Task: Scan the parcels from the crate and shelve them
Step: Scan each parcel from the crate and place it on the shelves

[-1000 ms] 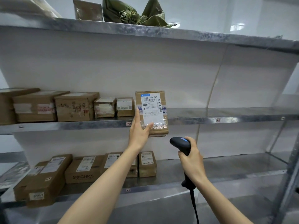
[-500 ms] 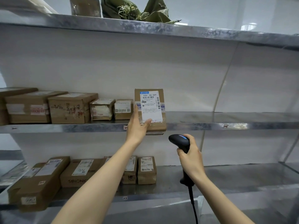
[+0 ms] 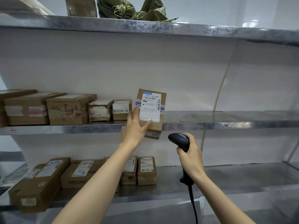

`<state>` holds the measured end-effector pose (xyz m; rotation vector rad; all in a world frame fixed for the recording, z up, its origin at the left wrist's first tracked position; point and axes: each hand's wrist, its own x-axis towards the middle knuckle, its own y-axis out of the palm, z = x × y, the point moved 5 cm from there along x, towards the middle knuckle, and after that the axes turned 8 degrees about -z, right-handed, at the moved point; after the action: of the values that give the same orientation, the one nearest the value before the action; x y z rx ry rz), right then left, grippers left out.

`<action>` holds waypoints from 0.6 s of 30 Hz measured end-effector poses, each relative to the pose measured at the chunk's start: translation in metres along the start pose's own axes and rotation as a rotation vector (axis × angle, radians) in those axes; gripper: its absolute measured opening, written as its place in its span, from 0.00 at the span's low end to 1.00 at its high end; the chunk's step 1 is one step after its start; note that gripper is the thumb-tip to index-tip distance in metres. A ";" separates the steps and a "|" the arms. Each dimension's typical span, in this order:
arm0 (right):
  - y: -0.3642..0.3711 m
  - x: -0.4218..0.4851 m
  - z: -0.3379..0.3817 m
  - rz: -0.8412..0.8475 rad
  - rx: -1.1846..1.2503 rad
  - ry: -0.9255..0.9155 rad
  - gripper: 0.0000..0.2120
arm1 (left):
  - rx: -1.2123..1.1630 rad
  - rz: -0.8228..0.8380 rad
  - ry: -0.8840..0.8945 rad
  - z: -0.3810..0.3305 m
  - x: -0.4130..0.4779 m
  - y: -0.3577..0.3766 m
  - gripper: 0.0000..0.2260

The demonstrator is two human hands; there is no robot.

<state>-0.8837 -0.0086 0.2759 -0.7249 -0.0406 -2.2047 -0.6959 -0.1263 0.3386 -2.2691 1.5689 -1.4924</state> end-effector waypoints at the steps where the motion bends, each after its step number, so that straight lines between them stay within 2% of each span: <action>1: 0.000 0.000 0.000 0.001 0.001 -0.003 0.23 | 0.055 0.044 -0.003 0.002 0.001 0.000 0.37; 5: 0.003 0.002 0.003 0.001 0.006 -0.013 0.23 | 0.130 0.203 -0.024 0.006 0.007 0.002 0.46; 9: 0.007 0.002 0.004 -0.001 0.008 -0.026 0.23 | 0.143 0.252 -0.020 0.005 0.015 -0.001 0.48; 18: 0.012 0.012 -0.002 0.021 0.012 -0.020 0.23 | 0.260 0.019 0.016 -0.009 0.023 0.004 0.49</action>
<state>-0.8828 -0.0254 0.2783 -0.7376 -0.0561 -2.1760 -0.7042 -0.1406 0.3570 -2.0981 1.3062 -1.6057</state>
